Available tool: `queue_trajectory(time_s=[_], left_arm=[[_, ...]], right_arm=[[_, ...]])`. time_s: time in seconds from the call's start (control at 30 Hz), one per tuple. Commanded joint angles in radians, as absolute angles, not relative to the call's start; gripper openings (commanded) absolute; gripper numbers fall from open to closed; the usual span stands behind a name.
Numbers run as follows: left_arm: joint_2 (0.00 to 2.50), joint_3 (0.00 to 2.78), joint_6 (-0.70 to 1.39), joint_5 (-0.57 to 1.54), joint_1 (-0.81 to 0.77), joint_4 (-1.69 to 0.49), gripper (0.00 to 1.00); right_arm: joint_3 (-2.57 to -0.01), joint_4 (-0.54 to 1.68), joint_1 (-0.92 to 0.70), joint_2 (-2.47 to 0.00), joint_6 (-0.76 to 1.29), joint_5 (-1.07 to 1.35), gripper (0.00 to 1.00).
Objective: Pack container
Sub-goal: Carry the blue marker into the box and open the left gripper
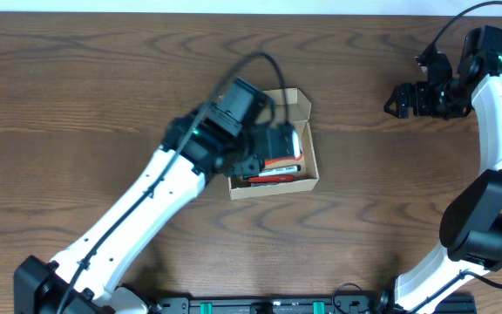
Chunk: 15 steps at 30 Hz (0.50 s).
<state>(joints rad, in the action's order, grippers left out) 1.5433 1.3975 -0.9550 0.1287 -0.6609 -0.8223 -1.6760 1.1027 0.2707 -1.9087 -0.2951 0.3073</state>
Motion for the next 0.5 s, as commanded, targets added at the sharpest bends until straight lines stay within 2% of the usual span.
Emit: queue_trajectory(time_s=[0.0,0.47], left_arm=[[1.565,1.406,-1.124,0.061,-0.678,-0.805,0.06],[1.842,1.406,-1.144,0.079,-0.673,-0.746,0.06]], right_arm=[[-1.673,1.103,0.267,-1.884,-0.285,0.322,0.99],[-1.673,1.103,0.267,-1.884,-0.284,0.322,0.99]])
